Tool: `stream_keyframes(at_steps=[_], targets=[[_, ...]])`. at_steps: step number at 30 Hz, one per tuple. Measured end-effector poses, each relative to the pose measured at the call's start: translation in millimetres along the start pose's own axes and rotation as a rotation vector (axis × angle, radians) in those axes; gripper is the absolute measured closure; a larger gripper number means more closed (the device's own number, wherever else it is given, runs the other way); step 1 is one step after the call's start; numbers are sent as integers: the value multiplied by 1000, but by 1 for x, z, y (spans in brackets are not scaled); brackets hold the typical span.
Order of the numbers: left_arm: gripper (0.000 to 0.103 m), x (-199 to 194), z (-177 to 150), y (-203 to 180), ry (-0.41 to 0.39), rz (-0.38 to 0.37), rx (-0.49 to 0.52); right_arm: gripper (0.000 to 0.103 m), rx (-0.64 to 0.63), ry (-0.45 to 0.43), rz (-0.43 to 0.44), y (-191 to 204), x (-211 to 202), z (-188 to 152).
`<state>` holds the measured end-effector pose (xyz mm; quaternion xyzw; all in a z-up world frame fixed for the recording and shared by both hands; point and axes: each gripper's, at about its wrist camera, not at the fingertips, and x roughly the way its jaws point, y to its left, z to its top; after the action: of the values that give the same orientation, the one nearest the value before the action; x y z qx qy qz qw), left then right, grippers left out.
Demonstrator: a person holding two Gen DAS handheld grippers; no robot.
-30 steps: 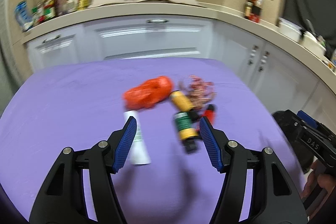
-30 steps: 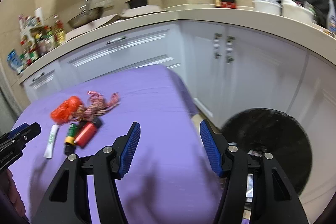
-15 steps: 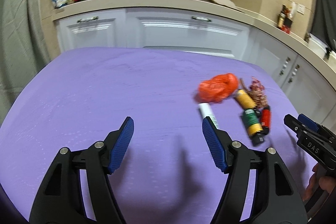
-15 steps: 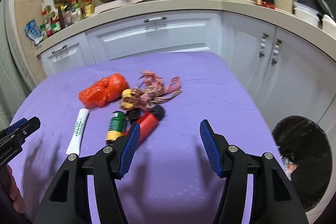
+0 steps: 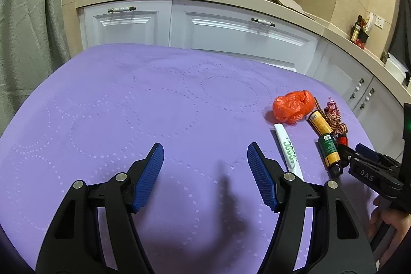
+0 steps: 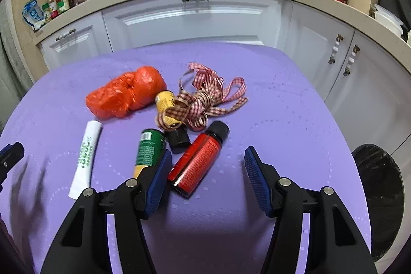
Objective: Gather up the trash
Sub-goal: 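Move back to the table and grasp the red bottle with the right tool, then grasp the white green-printed tube with the left tool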
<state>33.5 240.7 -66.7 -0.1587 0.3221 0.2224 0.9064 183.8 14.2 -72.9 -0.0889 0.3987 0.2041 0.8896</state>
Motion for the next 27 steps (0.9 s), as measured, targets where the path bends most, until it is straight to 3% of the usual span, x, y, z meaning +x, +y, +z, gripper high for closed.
stream_keyframes(at_steps=[5, 13, 15, 19, 27], targets=[[37, 1, -1, -3, 5, -17, 3, 45, 30, -5, -16, -15, -4, -3], [37, 5, -8, -20, 26, -48, 25, 45, 9, -14, 12, -8, 0, 3], [37, 5, -9, -25, 30, -54, 32, 50, 3, -1, 24, -6, 3, 4], [37, 6, -12, -33, 36, -65, 47, 78, 3, 23, 47, -9, 7, 3], [37, 7, -16, -58, 47, -91, 89, 78, 35, 9, 45, -27, -3, -5]])
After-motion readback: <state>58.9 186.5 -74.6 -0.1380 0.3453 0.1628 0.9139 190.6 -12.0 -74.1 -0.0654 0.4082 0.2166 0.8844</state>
